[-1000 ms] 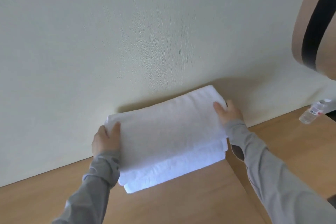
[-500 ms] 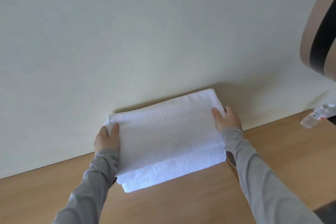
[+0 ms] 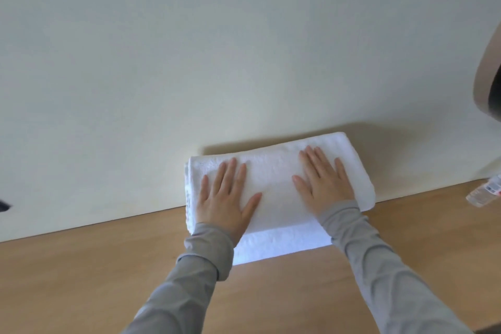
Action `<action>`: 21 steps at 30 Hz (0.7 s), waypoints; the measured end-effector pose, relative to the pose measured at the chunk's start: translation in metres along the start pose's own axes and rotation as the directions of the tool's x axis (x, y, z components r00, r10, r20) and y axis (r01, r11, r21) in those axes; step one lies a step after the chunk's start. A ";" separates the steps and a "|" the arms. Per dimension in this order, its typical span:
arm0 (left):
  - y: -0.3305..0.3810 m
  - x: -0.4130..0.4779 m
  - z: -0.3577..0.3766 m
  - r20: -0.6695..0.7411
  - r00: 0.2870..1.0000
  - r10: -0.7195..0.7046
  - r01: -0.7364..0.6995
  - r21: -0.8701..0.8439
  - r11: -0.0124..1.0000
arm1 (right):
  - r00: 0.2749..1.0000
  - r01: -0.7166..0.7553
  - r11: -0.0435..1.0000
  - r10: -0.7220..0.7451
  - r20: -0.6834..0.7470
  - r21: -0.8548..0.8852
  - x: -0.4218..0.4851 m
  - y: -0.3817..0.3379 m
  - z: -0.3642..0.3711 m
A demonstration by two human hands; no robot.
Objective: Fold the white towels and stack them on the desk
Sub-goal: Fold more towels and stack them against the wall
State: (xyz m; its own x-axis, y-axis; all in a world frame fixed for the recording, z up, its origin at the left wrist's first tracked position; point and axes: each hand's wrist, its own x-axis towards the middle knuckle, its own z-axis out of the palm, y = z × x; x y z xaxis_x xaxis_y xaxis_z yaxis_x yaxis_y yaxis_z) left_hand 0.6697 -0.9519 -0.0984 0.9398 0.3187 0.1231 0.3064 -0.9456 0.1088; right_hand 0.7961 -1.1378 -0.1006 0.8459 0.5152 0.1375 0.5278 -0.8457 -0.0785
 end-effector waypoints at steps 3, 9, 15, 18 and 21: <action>-0.023 -0.004 -0.001 0.014 1.000 0.009 -0.009 -0.008 1.000 | 1.000 -0.014 1.000 0.014 -0.018 0.022 -0.003 0.021 0.004; -0.026 0.003 0.003 0.075 0.997 0.021 -0.019 -0.039 0.999 | 0.998 -0.044 0.999 0.043 0.037 0.028 -0.001 0.020 0.012; -0.033 0.003 -0.007 0.115 0.990 0.081 -0.075 -0.056 0.996 | 0.990 -0.055 0.997 0.049 0.129 0.045 -0.001 0.017 -0.005; -0.049 0.004 -0.023 0.121 0.988 0.096 -0.092 -0.042 0.995 | 0.993 -0.070 0.985 0.054 0.103 0.155 0.000 0.006 -0.027; -0.071 0.000 -0.044 0.098 0.994 -0.041 0.041 -0.001 0.999 | 0.999 -0.046 0.969 0.048 -0.004 0.241 0.001 -0.018 -0.055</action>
State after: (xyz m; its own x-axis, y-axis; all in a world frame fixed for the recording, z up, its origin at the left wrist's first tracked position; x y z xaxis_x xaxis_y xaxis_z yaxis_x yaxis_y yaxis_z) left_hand 0.6414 -0.8814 -0.0627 0.9369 0.3490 0.0215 0.3444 -0.9318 0.1147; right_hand 0.7834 -1.1291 -0.0449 0.8700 0.4733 0.1380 0.4913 -0.8098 -0.3207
